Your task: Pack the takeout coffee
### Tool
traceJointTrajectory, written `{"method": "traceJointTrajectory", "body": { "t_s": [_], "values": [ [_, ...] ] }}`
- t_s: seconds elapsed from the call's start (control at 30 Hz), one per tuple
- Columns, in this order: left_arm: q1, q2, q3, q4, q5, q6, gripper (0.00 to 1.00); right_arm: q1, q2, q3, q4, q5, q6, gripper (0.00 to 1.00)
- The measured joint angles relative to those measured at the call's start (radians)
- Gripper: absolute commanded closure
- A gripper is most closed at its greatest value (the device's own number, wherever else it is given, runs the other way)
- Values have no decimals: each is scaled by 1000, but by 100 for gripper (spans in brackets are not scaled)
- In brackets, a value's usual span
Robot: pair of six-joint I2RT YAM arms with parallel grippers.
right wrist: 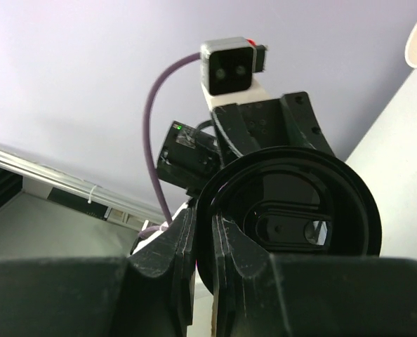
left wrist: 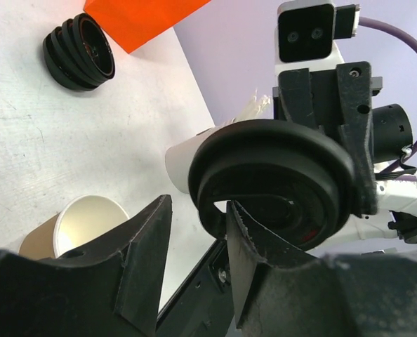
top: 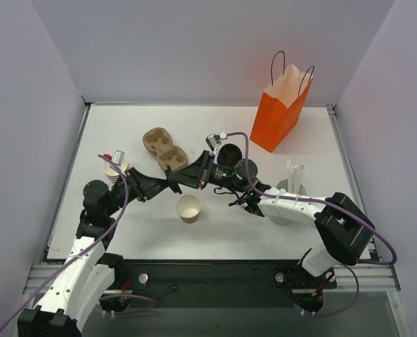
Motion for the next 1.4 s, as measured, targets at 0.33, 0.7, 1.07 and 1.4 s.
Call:
{"method": "traceJointTrajectory", "body": {
  "t_s": [0.33,0.7,1.07,1.4],
  "values": [
    [-3,-11,-50,90,-4,-59,76,13,0,23,-8,8,-2,100],
    [-3,-26,-32,5,-23,-51,100,-18,-21,-58,19,39,5,50],
    [-24,30,285,-667,-207,270,100,-77,-429,-159,-477,162,-343,28],
    [-350,245,522,-1074,-597,339,100,-54,-625,101,-1225,510,-732,13]
  ]
}}
